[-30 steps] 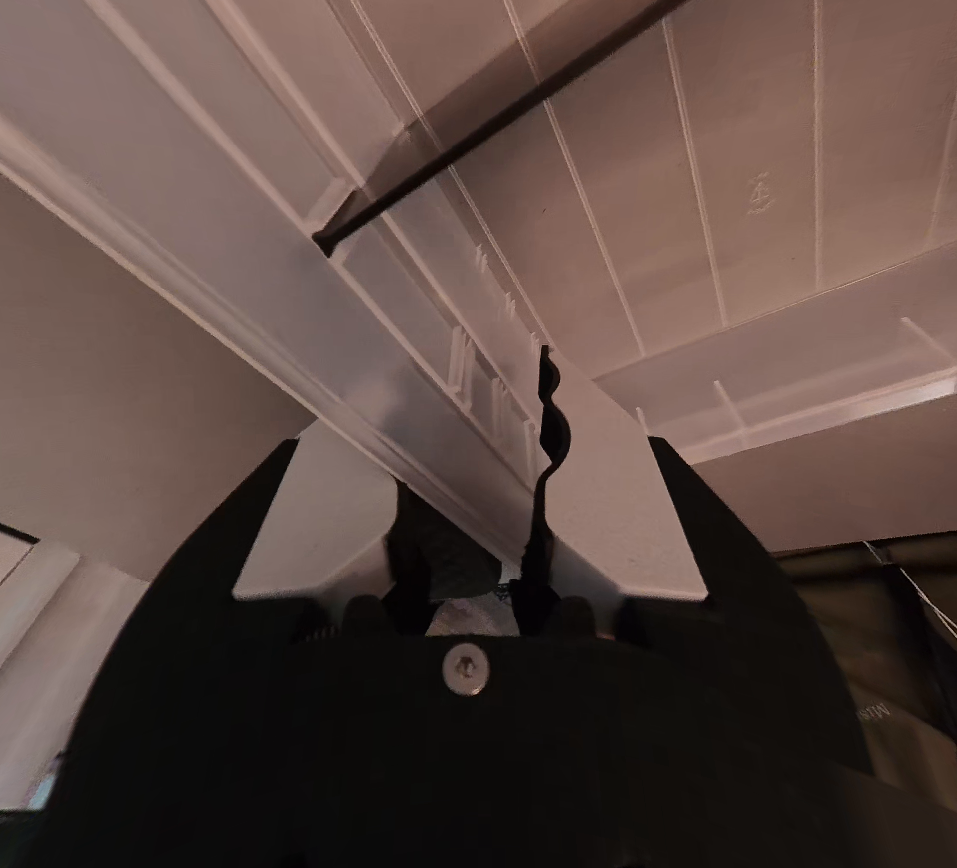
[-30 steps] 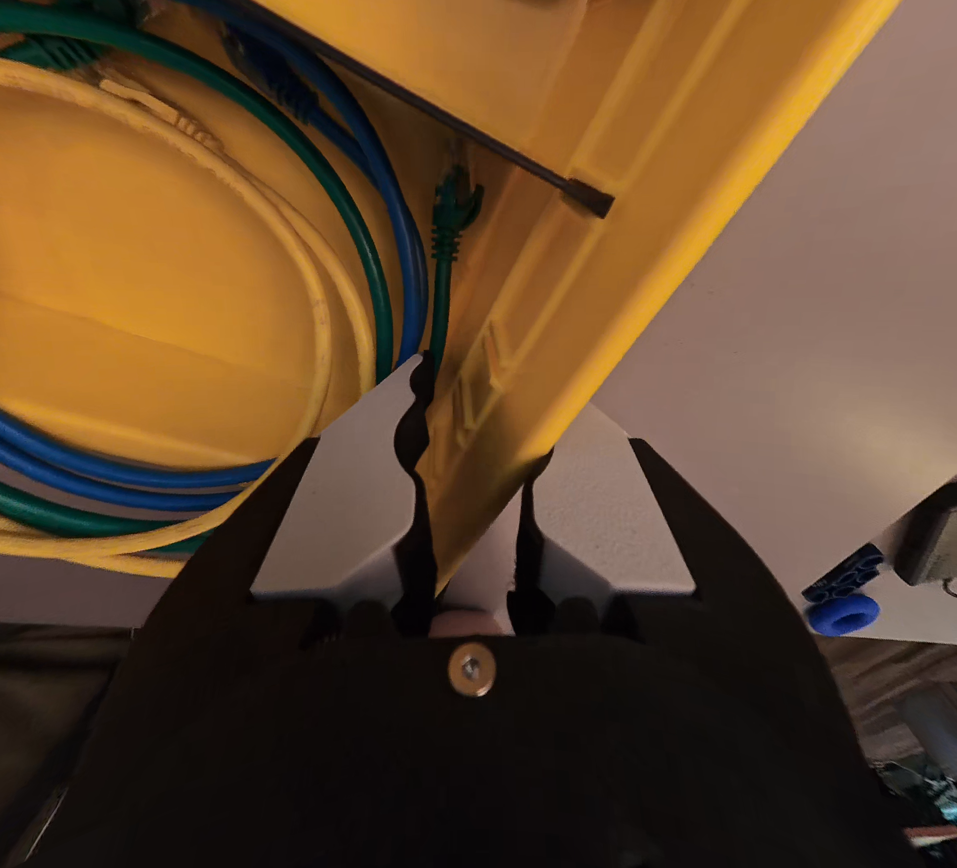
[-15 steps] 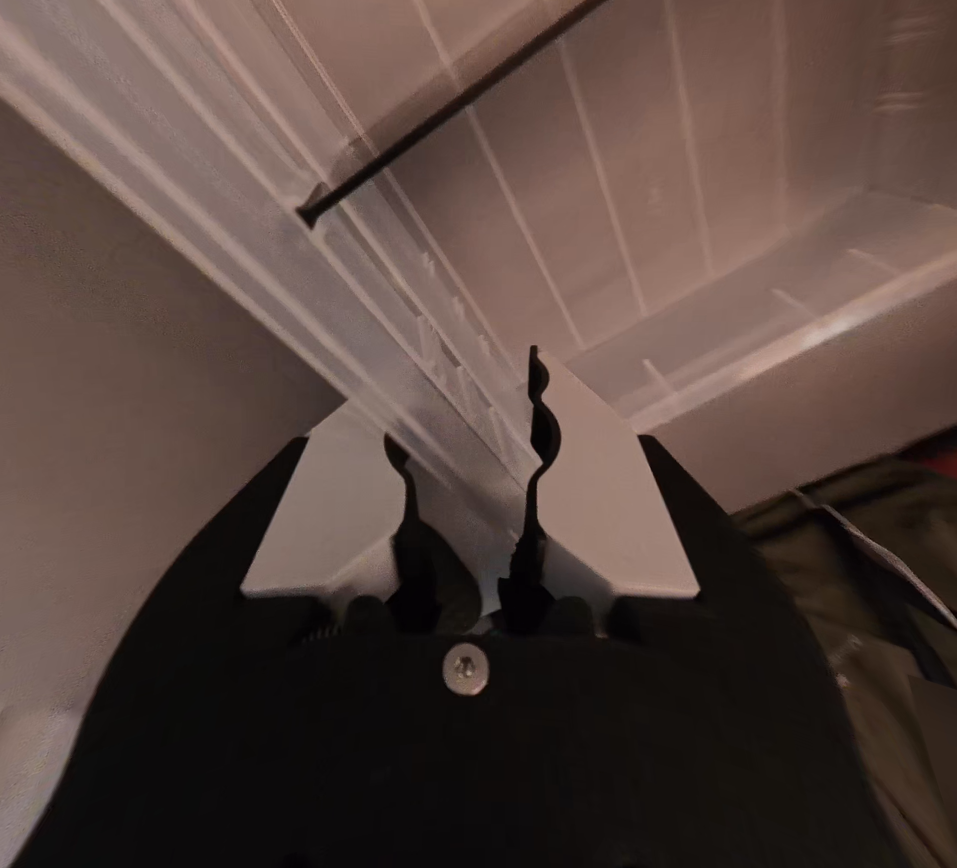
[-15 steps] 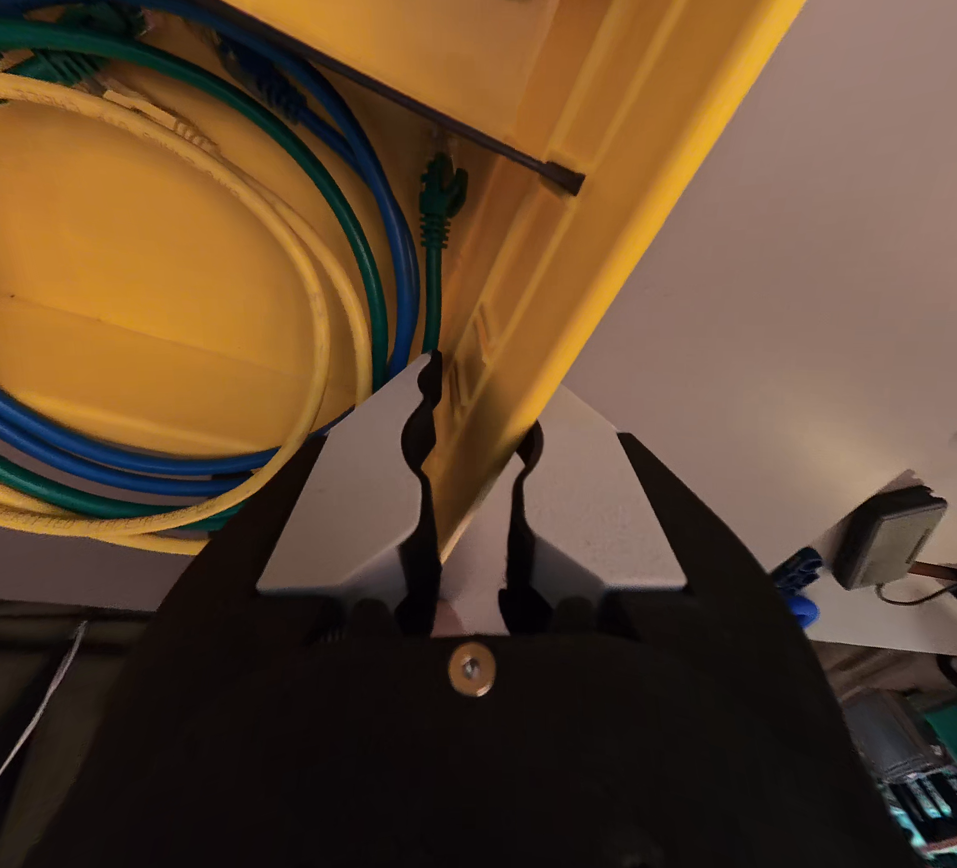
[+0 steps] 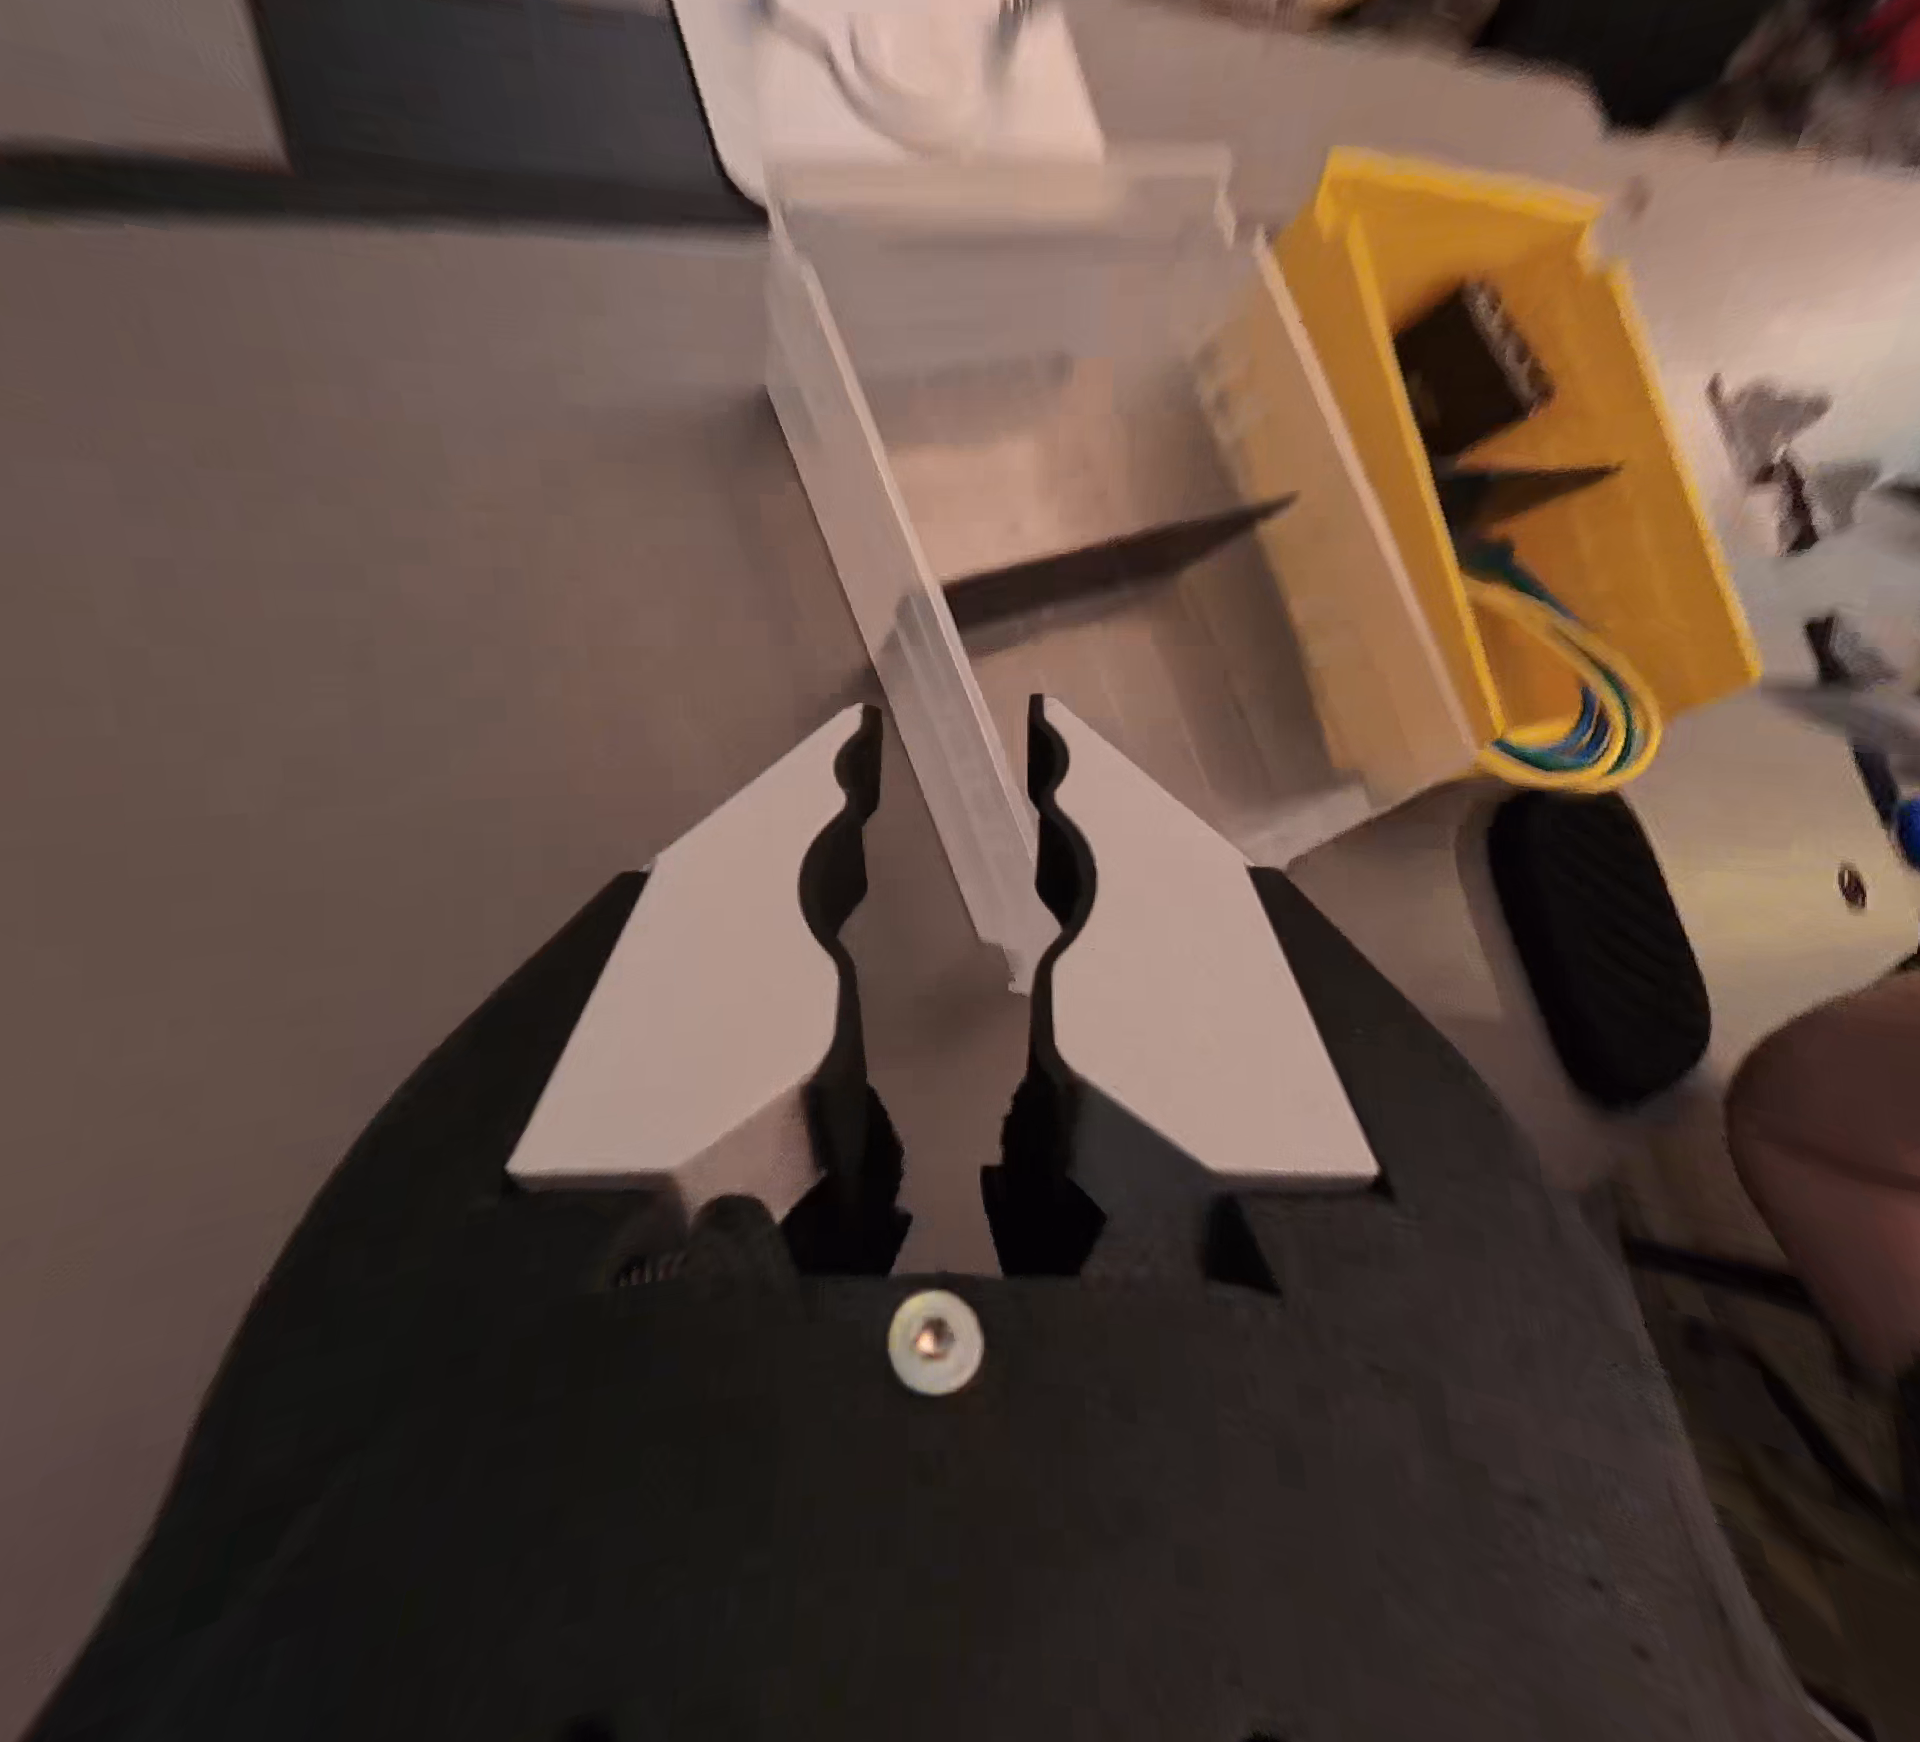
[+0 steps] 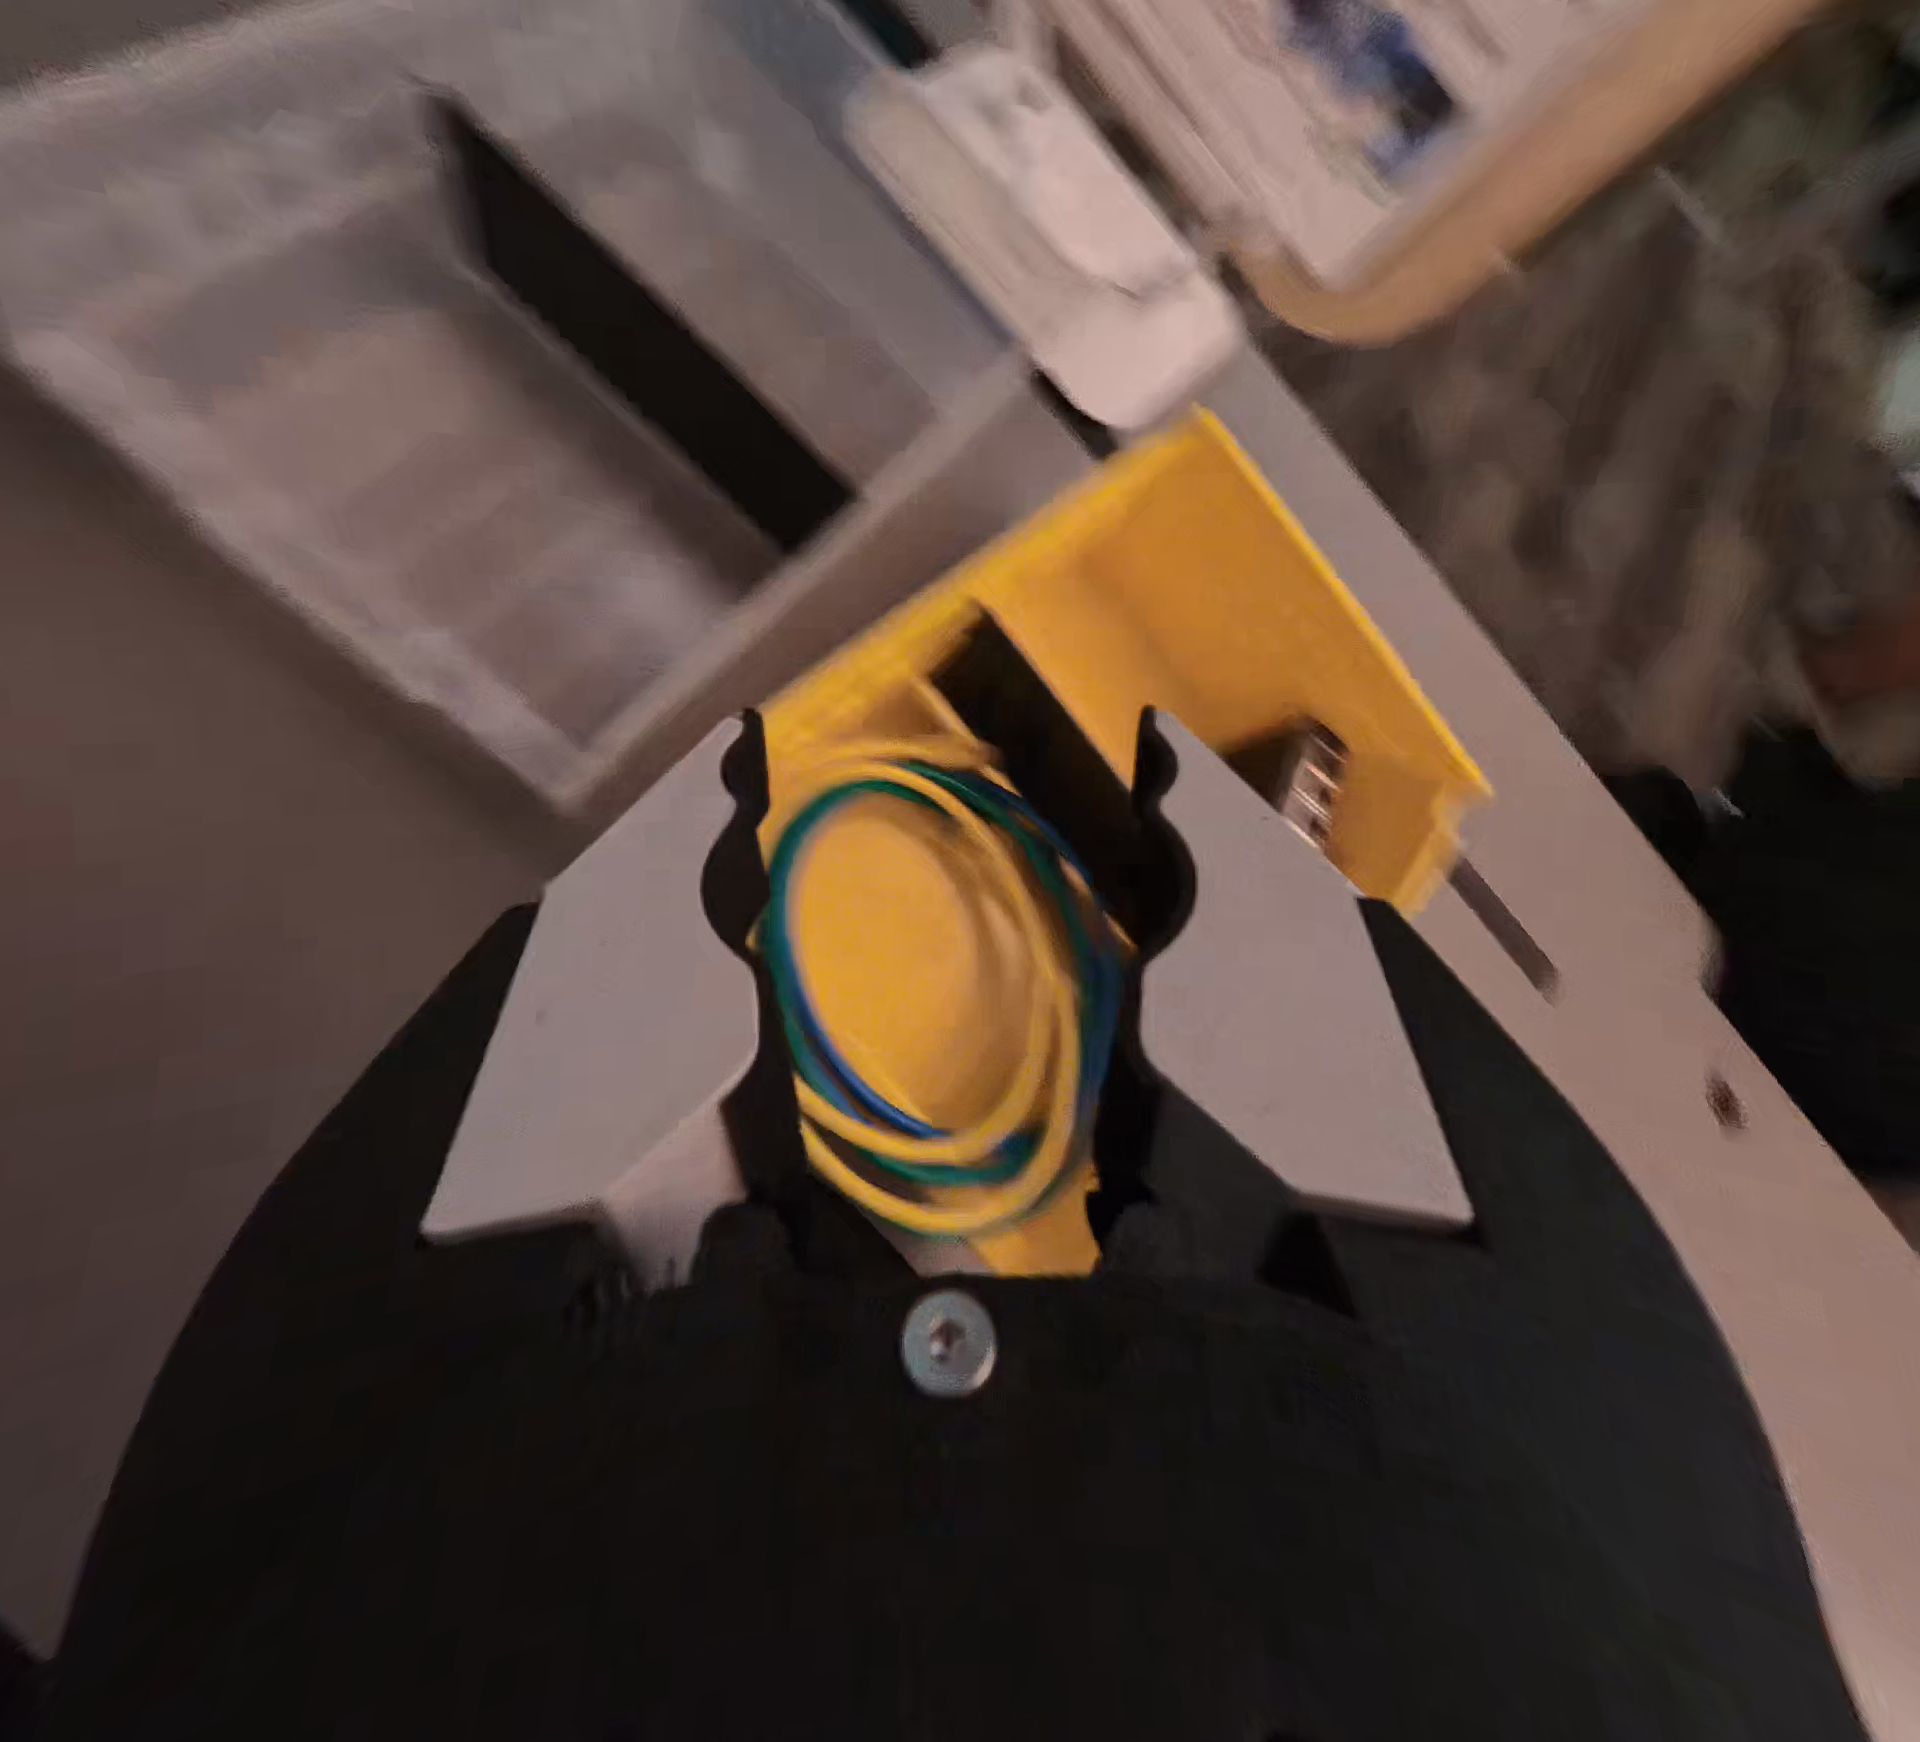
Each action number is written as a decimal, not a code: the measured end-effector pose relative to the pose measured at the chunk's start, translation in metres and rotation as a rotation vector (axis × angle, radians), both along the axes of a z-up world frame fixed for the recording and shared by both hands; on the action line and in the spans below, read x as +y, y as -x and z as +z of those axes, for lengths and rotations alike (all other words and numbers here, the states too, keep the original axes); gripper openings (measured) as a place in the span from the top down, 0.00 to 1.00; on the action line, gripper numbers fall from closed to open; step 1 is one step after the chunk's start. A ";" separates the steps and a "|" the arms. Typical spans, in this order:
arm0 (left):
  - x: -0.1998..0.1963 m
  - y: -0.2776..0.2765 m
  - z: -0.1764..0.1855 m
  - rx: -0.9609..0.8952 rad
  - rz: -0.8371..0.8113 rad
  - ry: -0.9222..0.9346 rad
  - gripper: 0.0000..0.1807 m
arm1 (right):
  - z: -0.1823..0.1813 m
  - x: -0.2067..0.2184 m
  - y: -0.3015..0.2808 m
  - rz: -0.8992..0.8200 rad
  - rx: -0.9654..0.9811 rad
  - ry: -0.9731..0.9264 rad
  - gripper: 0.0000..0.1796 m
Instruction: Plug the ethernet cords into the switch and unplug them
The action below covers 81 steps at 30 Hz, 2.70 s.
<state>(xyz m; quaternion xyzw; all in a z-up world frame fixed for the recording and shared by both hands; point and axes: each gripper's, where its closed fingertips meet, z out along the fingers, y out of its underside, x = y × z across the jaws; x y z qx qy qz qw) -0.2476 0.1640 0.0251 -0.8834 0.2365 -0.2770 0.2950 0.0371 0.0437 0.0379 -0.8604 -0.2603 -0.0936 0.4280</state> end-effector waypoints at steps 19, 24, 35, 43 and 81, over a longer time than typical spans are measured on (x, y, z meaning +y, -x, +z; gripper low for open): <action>-0.016 -0.039 0.100 -0.271 -0.148 -0.407 0.85 | -0.146 0.166 0.021 -0.383 0.148 0.681 0.82; -0.017 -0.045 0.106 -0.312 -0.192 -0.426 0.85 | -0.154 0.169 0.010 -0.458 0.015 0.738 0.84; -0.008 -0.019 0.119 -0.440 -0.130 -0.449 0.85 | -0.178 0.163 0.028 -0.528 0.428 0.906 0.97; -0.019 -0.017 0.137 -0.527 -0.136 -0.488 0.84 | -0.143 0.159 0.047 -0.417 0.496 0.907 0.95; -0.093 -0.290 -0.054 -0.010 -0.612 0.076 0.64 | -0.027 -0.164 -0.358 -1.042 0.423 0.653 0.97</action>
